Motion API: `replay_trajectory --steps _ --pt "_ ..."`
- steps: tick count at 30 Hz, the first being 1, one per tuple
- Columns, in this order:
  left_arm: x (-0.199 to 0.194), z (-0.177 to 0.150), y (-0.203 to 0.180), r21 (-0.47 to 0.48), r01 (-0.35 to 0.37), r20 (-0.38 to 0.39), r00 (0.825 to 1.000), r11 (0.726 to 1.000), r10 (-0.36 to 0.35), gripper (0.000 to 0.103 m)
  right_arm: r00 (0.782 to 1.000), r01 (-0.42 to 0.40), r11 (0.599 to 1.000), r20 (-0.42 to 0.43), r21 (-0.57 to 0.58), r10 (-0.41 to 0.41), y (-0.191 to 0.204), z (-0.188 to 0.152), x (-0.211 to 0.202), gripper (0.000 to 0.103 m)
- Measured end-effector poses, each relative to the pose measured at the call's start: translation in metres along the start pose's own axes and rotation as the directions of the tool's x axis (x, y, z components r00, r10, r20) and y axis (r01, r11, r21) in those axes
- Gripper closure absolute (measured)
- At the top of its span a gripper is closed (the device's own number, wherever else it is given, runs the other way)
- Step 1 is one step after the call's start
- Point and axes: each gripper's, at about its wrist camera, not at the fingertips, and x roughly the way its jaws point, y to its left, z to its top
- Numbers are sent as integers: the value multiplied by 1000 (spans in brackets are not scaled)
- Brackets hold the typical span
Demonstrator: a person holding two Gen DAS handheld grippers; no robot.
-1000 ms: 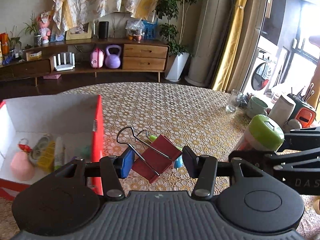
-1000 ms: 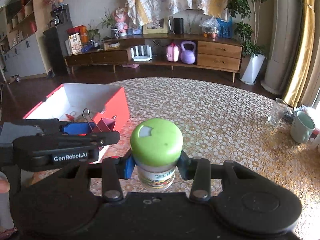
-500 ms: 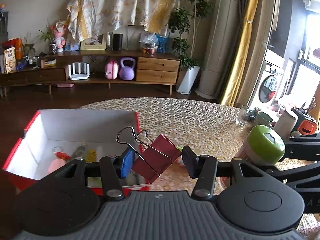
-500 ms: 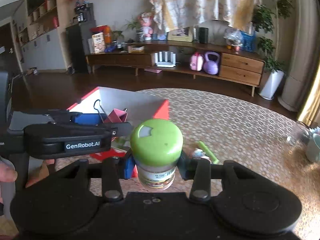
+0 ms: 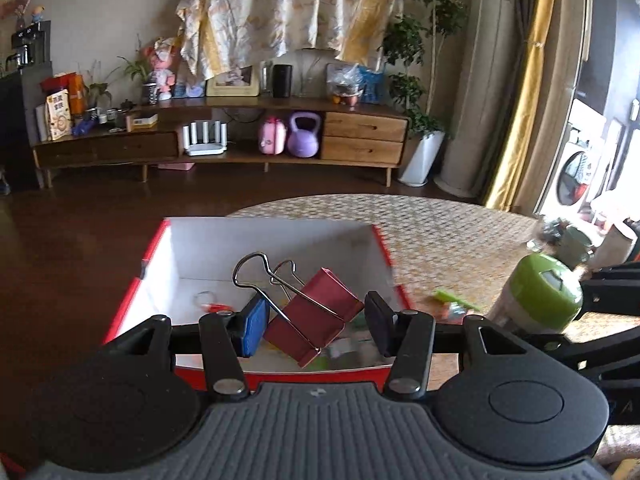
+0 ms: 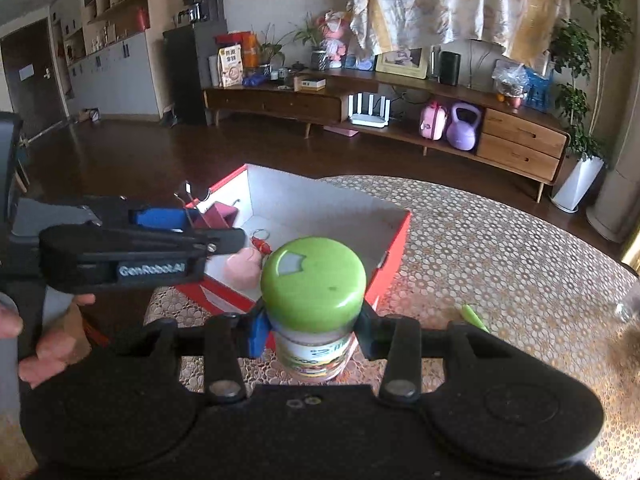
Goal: Organize rigid objects
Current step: 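Carry the pink clip and green-capped jar over the red box with both tools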
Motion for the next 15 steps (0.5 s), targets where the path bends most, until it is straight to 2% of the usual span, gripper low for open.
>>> replay_trajectory --steps 7,15 --pt "18 6 35 19 -67 -27 997 998 67 51 998 15 999 -58 -48 -17 9 11 41 61" --pt "58 10 65 67 -145 -77 986 987 150 51 994 45 993 -90 -109 -55 10 24 88 61"
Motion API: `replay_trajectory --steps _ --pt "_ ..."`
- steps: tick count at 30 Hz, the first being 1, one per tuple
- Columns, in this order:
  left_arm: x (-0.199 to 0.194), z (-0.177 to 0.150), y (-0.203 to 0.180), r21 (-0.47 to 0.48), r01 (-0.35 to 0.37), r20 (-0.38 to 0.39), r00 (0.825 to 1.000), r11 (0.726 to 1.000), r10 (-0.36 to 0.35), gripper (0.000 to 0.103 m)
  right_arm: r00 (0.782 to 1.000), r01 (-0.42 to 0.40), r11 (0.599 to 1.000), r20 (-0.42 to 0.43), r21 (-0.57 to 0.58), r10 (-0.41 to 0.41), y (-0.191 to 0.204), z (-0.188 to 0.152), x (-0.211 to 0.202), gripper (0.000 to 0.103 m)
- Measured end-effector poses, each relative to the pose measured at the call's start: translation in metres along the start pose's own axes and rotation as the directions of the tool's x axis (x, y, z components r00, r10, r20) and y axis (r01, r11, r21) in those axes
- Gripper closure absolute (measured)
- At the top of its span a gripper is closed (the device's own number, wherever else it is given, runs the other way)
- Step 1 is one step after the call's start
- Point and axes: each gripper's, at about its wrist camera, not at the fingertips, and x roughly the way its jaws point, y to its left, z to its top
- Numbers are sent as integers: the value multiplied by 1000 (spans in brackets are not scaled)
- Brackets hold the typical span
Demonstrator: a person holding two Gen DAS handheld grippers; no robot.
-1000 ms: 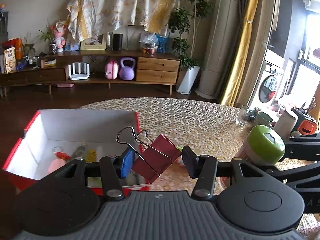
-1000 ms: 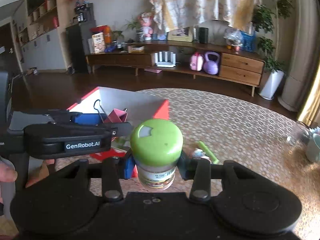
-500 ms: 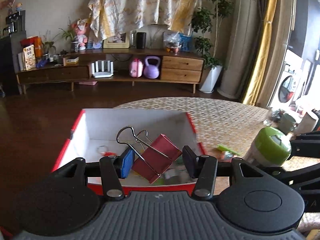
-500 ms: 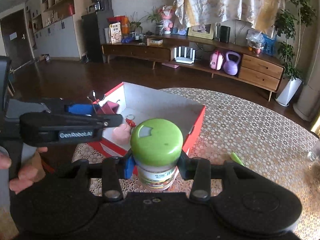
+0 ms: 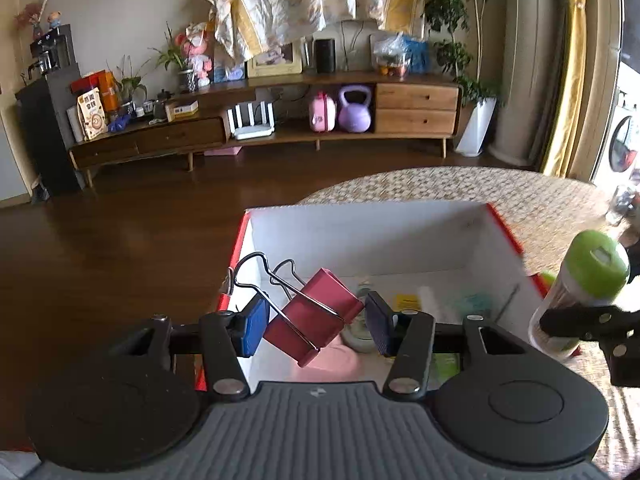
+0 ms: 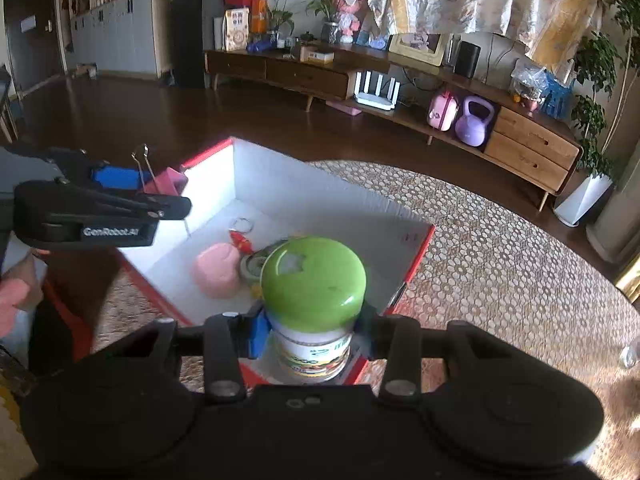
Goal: Organize rigid objects
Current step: 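Carry the pink clip and green-capped jar over the red box with both tools, then open both tools to drop the clip and jar into the box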
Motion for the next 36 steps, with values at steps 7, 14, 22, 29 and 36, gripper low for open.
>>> replay_trajectory --steps 7,14,22,29,36 --pt "37 -2 -4 52 -23 -84 996 998 28 51 996 58 997 -66 -53 -61 2 8 50 61" --pt "70 -3 -13 127 -45 -174 982 991 67 51 988 72 991 -131 -112 -86 7 15 89 61" --pt "99 3 -15 147 -40 -268 960 988 78 51 975 71 983 -198 -168 -104 14 35 122 61" --pt "112 1 -16 138 -13 -327 943 990 58 51 976 70 979 -191 -193 -107 26 44 140 61" --pt "120 2 -16 149 -12 -355 933 989 65 51 974 52 992 -213 -113 -75 12 49 154 58"
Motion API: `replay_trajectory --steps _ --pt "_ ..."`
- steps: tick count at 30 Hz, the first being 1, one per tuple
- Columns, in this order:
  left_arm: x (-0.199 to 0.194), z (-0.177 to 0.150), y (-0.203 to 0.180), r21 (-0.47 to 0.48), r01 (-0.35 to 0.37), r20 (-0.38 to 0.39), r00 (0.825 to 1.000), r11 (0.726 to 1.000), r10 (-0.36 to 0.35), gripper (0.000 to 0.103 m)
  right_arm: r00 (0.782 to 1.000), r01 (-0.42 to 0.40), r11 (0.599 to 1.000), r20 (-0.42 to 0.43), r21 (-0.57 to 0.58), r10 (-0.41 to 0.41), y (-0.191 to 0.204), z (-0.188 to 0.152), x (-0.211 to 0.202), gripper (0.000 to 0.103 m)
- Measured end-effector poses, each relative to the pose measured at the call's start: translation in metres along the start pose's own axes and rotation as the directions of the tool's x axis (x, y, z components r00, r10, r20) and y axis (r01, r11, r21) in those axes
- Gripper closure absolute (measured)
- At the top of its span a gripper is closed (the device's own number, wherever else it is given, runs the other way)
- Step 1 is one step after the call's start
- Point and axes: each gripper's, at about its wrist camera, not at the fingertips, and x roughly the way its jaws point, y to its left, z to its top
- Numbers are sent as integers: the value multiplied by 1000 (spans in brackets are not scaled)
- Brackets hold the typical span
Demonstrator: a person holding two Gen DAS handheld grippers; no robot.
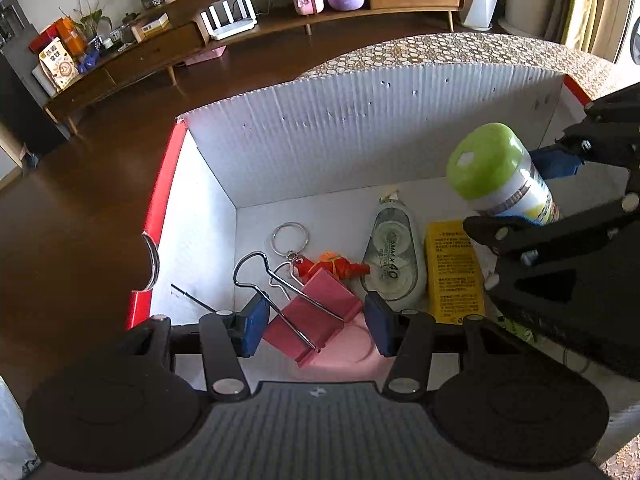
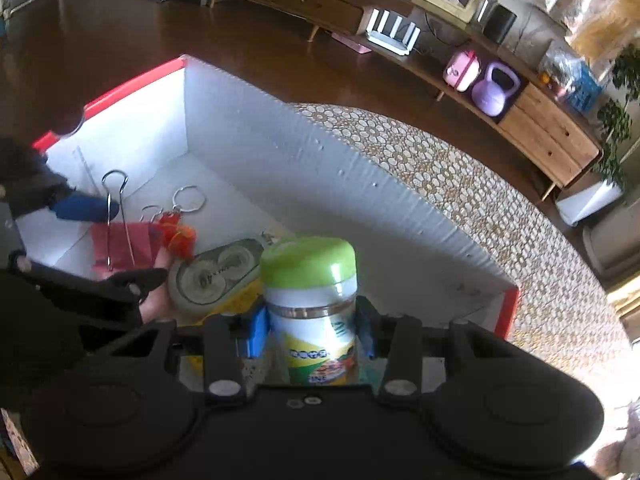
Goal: Organize rigid objects
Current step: 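Open both tools to drop the clip and jar into the box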
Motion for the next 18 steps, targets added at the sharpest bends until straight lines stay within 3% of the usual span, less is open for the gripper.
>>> replay_trajectory --steps 5,9,13,18 --pt "7 1 2 -12 20 -34 999 1000 -20 52 1000 -31 997 3 65 31 -10 -1 0 53" --pt "8 4 2 -21 34 -51 998 999 -35 52 998 -50 993 30 107 47 -20 -9 -6 36" --pt "8 3 5 -34 52 -62 997 998 -54 50 996 -78 988 51 136 72 -26 -16 -17 36" --pt "2 1 9 -70 79 -42 996 994 -82 39 992 -104 985 89 139 92 -29 -24 -38 34"
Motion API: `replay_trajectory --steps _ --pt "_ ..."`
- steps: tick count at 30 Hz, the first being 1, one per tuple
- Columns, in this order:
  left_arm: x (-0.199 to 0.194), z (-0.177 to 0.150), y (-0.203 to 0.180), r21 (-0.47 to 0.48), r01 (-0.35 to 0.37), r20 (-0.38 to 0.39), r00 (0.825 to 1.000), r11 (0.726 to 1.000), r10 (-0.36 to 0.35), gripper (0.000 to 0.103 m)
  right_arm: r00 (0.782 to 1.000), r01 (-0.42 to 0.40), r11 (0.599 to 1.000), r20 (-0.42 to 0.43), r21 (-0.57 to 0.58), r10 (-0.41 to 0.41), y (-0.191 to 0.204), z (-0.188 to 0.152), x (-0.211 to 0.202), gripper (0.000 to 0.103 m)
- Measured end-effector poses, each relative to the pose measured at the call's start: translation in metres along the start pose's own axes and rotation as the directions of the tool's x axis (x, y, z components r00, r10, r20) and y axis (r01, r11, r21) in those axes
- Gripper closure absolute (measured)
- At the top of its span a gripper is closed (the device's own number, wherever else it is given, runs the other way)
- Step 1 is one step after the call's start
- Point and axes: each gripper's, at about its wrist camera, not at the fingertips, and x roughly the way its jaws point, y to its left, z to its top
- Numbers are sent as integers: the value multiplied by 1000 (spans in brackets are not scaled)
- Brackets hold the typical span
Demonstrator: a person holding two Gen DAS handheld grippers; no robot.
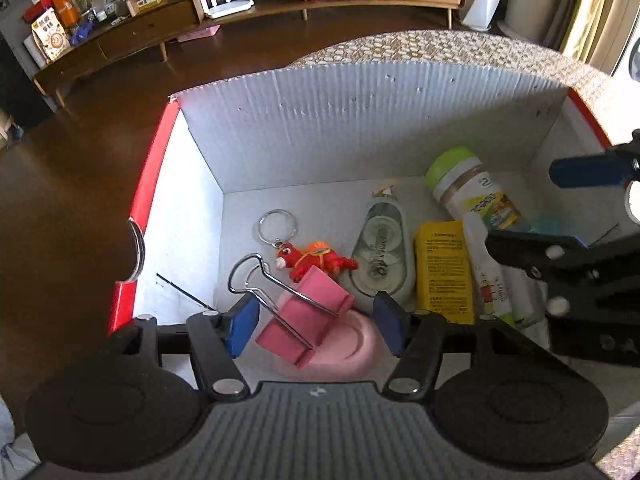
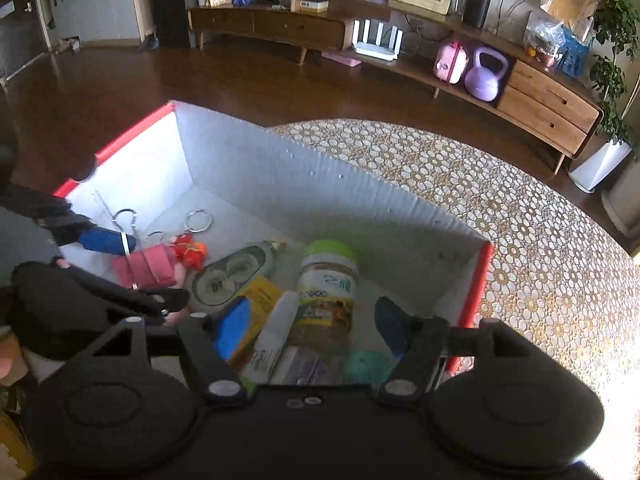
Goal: Organize rigid objects
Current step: 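Open both tools to drop the clip and jar into the box, then move both tools back over the table toward the figurine and highlighter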
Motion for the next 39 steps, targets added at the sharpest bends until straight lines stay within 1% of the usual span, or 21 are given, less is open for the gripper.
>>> replay_trajectory --steps 3,10,12,19,27,30,37,39 --pt "-5 -2 -3 -6 2 5 1000 1000 -2 38 1000 -21 1000 19 -1 21 1 -5 -15 33" --pt "-29 -8 -7 -16 -2 55 998 1000 3 38 996 -59 998 64 3 59 2 -19 -49 30" --pt "-36 -10 -8 -22 -7 65 998 1000 8 38 995 -66 998 72 2 65 3 -22 -58 26" --pt "-67 -20 -13 -27 -4 118 993 1000 7 38 990 -86 996 109 -15 88 13 -36 -92 21" --pt "-107 -37 -26 -16 0 197 980 1000 3 38 980 -107 994 168 -32 111 20 -56 -136 14" --pt "-120 -45 -29 -16 6 221 975 1000 -2 37 976 -117 993 183 -31 120 18 -65 -151 7" --pt "-150 -68 -45 -20 27 300 954 999 -20 27 966 -116 993 232 -20 118 11 -90 -181 1" --pt "-157 -74 -52 -20 30 318 948 999 -22 26 961 -116 993 251 -15 116 8 -98 -189 1"
